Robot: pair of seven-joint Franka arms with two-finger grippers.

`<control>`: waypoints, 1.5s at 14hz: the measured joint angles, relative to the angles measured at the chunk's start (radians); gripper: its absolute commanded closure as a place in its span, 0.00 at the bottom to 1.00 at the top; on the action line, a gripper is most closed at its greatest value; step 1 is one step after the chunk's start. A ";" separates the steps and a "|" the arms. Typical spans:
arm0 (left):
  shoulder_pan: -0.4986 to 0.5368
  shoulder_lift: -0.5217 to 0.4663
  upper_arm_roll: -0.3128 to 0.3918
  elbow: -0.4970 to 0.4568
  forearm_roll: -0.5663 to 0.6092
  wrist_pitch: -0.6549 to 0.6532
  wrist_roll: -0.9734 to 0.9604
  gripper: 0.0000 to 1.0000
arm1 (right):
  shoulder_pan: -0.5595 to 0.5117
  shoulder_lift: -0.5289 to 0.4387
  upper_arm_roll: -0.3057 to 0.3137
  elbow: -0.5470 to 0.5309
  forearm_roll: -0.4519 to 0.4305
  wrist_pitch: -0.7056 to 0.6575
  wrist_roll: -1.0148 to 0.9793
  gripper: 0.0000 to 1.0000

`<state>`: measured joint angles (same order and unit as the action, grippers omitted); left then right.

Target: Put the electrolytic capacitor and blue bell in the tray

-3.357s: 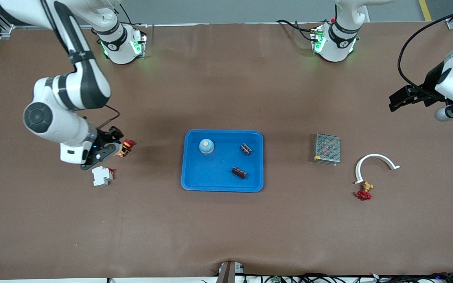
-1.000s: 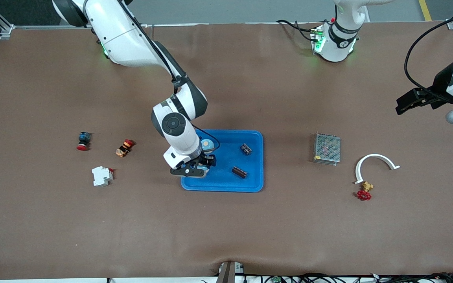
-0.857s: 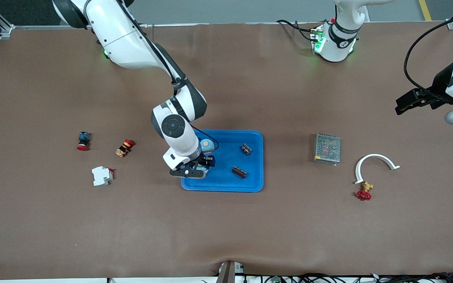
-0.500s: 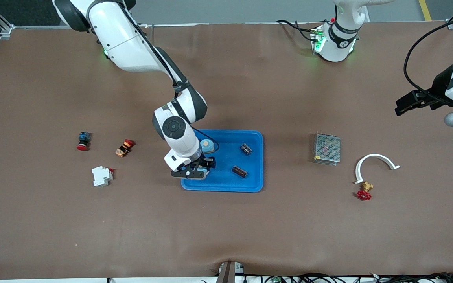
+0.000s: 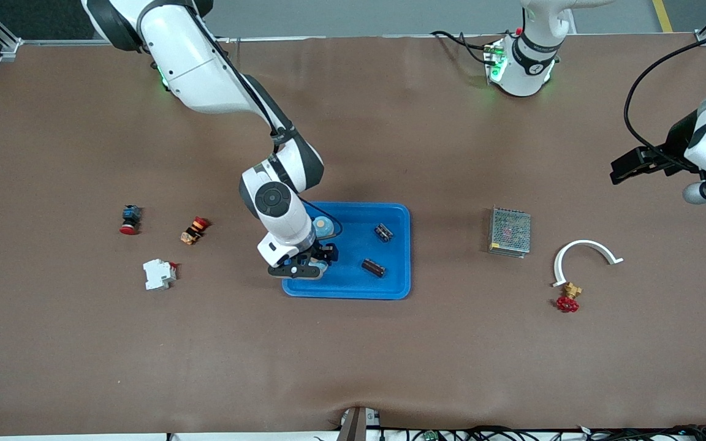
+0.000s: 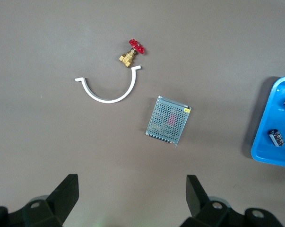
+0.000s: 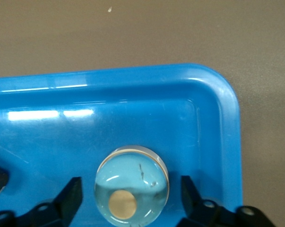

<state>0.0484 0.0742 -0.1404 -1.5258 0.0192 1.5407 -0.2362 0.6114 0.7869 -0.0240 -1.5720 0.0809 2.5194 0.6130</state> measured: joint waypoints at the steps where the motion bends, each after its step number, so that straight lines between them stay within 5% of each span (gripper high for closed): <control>1: 0.000 0.002 0.000 0.000 0.000 0.000 0.000 0.00 | 0.001 0.000 0.001 0.008 0.000 0.000 0.000 0.00; 8: 0.003 0.004 0.000 0.003 0.000 0.001 0.000 0.00 | 0.008 -0.105 0.005 0.048 0.000 -0.182 -0.004 0.00; 21: 0.004 -0.002 0.000 0.013 0.000 0.000 0.000 0.00 | -0.063 -0.550 -0.003 0.034 0.000 -0.833 -0.126 0.00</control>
<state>0.0526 0.0727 -0.1400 -1.5124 0.0192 1.5406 -0.2362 0.5483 0.2373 -0.0273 -1.5379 0.0807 1.6868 0.4868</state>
